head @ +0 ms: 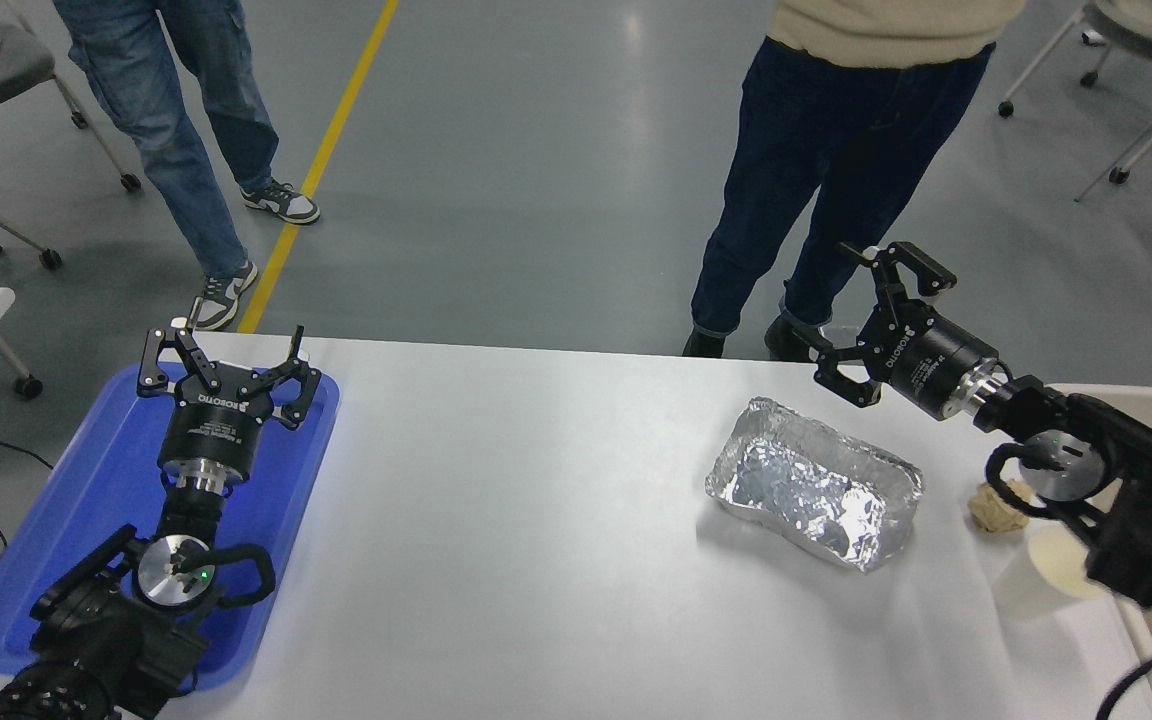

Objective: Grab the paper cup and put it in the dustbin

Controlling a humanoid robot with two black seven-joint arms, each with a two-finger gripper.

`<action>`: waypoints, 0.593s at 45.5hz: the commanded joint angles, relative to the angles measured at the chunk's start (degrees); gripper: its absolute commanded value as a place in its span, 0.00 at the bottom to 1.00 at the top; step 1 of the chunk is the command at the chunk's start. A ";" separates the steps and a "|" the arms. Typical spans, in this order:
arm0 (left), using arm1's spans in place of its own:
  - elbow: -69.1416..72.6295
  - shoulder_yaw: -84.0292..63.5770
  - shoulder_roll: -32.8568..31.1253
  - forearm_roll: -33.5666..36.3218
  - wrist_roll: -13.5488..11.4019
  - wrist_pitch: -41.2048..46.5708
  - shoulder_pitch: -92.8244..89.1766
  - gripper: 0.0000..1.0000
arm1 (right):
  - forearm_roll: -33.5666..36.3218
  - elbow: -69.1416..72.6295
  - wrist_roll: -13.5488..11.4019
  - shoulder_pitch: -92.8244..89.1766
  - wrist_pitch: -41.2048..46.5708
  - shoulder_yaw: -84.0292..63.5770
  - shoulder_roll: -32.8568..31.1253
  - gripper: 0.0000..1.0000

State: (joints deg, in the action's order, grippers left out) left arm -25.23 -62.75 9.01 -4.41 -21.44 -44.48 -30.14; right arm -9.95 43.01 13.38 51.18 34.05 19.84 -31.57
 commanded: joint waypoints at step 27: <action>0.00 0.00 0.04 0.01 0.08 -0.08 0.00 1.00 | -18.96 36.87 -0.20 64.82 -1.09 -77.21 -7.37 1.00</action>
State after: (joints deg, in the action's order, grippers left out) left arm -25.22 -62.75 9.05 -4.39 -21.40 -44.56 -30.15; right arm -21.16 70.43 13.31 98.57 33.02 -39.08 -41.79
